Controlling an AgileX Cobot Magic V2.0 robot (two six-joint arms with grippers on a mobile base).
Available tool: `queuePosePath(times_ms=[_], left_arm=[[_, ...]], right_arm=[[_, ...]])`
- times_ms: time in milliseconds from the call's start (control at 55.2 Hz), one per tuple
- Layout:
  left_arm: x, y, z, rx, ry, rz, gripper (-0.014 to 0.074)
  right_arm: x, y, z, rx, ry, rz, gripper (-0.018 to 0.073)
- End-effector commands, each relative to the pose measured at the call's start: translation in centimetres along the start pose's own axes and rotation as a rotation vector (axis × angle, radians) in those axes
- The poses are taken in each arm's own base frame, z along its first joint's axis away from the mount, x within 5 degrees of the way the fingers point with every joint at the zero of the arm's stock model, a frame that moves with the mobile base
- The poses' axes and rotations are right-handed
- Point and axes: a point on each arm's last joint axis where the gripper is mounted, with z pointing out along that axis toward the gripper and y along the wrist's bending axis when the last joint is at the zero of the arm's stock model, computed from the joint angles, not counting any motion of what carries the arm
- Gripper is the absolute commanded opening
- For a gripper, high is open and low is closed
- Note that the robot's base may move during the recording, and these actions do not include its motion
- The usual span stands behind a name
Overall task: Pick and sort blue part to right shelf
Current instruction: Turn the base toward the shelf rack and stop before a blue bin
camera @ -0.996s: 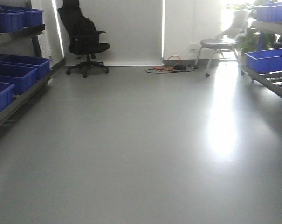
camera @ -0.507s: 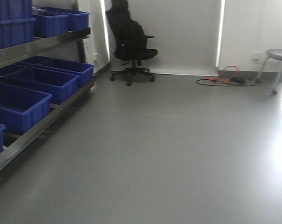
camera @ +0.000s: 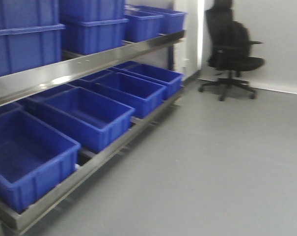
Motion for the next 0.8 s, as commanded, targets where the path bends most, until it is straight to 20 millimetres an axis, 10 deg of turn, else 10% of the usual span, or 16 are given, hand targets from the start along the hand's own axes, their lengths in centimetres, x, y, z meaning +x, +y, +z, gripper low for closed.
queuePosePath(times_ms=[0,779], left_arm=[[-1.71,-0.11,-0.16,0.015,-0.109,0.001,0.0300],[-1.71,-0.12,-0.16,0.017,-0.109,0.001,0.0300]], right_arm=[[-1.68,0.04,-0.22,-0.006,-0.109,-0.023,0.0155],[-1.68,0.04,-0.22,-0.006,-0.109,-0.023,0.0155]])
